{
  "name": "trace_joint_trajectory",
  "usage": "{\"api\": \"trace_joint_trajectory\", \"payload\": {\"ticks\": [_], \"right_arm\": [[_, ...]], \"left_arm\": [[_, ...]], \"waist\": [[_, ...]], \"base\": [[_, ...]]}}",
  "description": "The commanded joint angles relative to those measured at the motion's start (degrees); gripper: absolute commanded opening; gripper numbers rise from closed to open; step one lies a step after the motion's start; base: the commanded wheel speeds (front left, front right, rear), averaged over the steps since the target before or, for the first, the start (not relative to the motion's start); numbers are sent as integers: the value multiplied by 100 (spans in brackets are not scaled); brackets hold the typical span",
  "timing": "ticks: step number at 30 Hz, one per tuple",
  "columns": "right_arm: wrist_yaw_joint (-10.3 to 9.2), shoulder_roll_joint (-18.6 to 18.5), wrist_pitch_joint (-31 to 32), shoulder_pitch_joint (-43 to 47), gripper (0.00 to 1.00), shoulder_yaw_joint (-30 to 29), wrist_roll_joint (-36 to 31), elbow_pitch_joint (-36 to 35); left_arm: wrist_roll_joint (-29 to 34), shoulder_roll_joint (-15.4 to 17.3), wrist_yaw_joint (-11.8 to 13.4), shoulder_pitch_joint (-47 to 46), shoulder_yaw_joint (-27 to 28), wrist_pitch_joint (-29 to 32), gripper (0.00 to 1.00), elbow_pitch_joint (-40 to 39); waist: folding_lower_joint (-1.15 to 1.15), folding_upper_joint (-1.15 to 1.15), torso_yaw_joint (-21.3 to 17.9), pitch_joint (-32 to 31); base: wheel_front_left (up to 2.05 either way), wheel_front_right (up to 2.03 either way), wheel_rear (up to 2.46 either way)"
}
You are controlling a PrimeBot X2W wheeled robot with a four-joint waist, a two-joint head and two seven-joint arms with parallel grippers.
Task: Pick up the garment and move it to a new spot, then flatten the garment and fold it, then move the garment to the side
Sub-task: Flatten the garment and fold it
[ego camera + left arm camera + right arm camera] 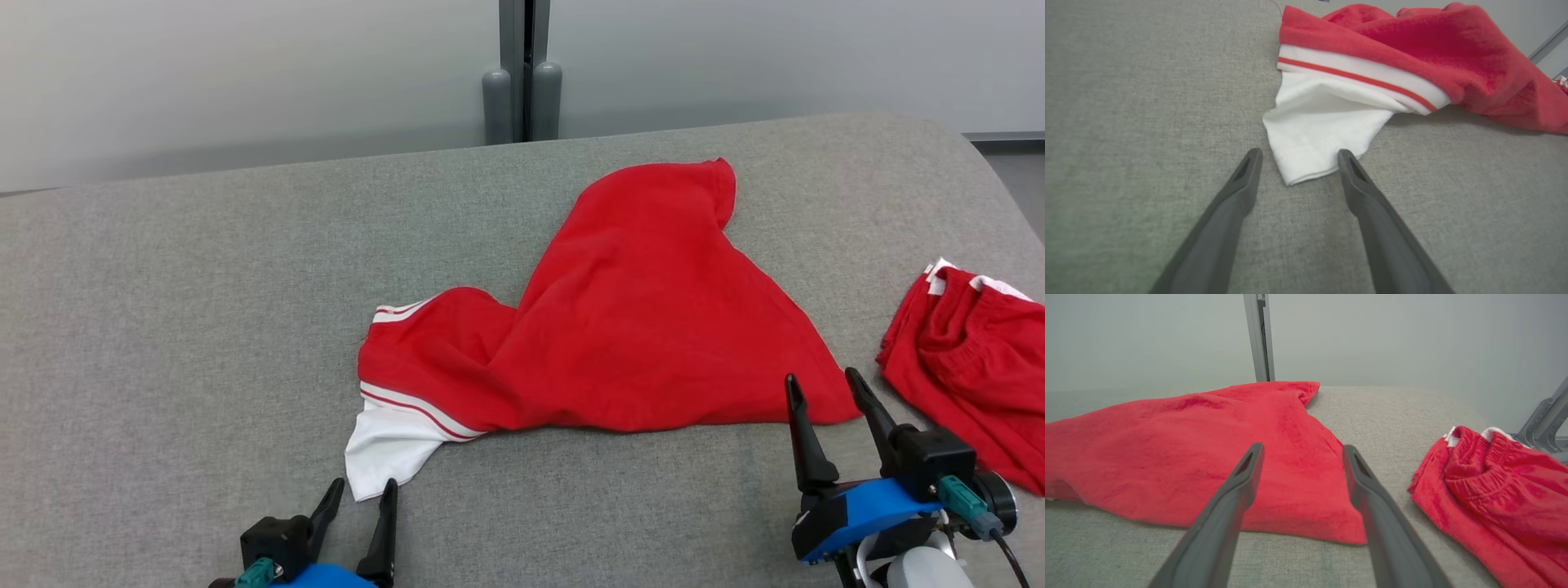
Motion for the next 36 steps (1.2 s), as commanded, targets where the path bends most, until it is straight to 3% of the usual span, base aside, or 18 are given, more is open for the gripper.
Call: {"api": "trace_joint_trajectory", "payload": {"ticks": [1,16,17,18,19,23,36], "right_arm": [[1,-25,-20,-101,100,-23,-47,-27],[1,-24,-20,-72,100,-84,35,-16],[1,-24,-20,-79,100,-76,41,-15],[1,-24,-20,-89,100,-72,41,-14],[1,-24,-20,-95,100,-72,35,-13],[1,-25,-19,-66,100,-159,-27,36],[1,-25,-20,161,100,-621,-46,1041]], "left_arm": [[-40,20,-9,-100,20,17,100,51],[-778,94,-9,-183,-345,43,100,407],[-851,98,-9,-185,-412,44,40,429],[-976,85,-9,-182,-446,45,3,457],[-1025,98,-10,-186,-527,53,0,505],[-1246,168,-10,-296,-609,50,0,448],[-764,266,-1,-84,670,10,0,-41]], "waist": [[0,0,-7,14],[0,0,-52,109],[0,0,-55,112],[0,0,-55,114],[0,0,-55,111],[0,0,11,93],[0,0,365,-93]], "base": [[0,0,0],[0,0,0],[0,0,0],[0,0,0],[0,0,0],[0,0,0],[0,0,0]]}}
